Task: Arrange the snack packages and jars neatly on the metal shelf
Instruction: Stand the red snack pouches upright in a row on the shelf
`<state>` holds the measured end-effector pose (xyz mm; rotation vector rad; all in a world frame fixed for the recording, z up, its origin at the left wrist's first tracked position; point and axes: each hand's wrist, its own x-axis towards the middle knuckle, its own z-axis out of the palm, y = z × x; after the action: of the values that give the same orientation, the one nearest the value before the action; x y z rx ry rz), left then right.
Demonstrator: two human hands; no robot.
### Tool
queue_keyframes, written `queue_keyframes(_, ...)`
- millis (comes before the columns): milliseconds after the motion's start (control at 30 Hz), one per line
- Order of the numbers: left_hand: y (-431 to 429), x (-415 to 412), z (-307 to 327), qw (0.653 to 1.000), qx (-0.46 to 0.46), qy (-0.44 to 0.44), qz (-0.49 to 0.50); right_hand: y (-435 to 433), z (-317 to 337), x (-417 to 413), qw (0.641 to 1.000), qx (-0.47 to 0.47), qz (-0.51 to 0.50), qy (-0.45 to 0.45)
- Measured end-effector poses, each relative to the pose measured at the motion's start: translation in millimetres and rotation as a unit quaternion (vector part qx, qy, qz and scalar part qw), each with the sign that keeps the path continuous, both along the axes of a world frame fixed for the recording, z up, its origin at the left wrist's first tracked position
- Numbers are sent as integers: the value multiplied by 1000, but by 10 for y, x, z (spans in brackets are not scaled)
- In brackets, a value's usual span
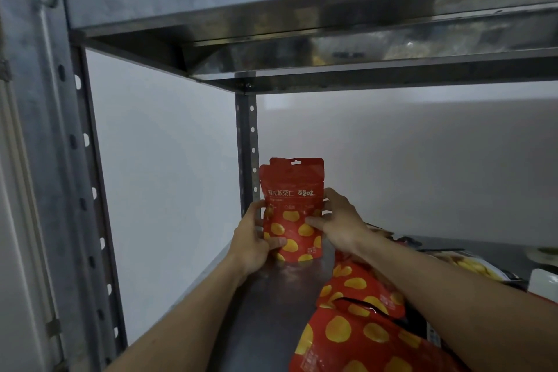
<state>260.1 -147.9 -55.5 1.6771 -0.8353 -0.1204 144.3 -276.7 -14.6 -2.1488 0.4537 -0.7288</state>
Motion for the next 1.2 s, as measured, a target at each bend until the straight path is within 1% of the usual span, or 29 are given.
queue_keyframes(200,4,-10,7,1000,10,-1,10,-8,-2,3,1000,3,-5,17)
queue_keyframes(367,105,-106,56,999,23,1,33,14,55,-144,999,4,-31,36)
queue_keyframes(467,239,-194,92,997,28,7,65,57,132,-327,996,-16,-65,51)
queue_keyframes(633,401,-383,143,995,73,19,59,165,277,-738,978,-73,-156,120)
queue_keyframes(733,391,-505,153,994,108,20,9,269,338,-982,961,-90,-190,178)
queue_keyframes(833,323,-729,179,976,203,-2,-80,349,347,-1149,946,-99,-182,250)
queue_keyframes(900,245,-887,193,961,255,-13,-106,376,301,-1192,937,-105,-177,283)
queue_keyframes(967,151,-985,211,953,281,-9,-111,399,242,-1210,933,-100,-167,303)
queue_keyframes(1000,118,-1024,217,951,289,-5,-112,399,207,-1209,935,-88,-165,302)
queue_keyframes(1067,71,-1075,214,951,289,18,-111,376,136,-1197,948,-49,-166,267)
queue_keyframes(1133,64,-1106,202,958,266,52,-96,342,74,-1184,963,-1,-167,211)
queue_keyframes(1200,81,-1124,178,965,232,94,-76,322,30,-1174,966,43,-195,166)
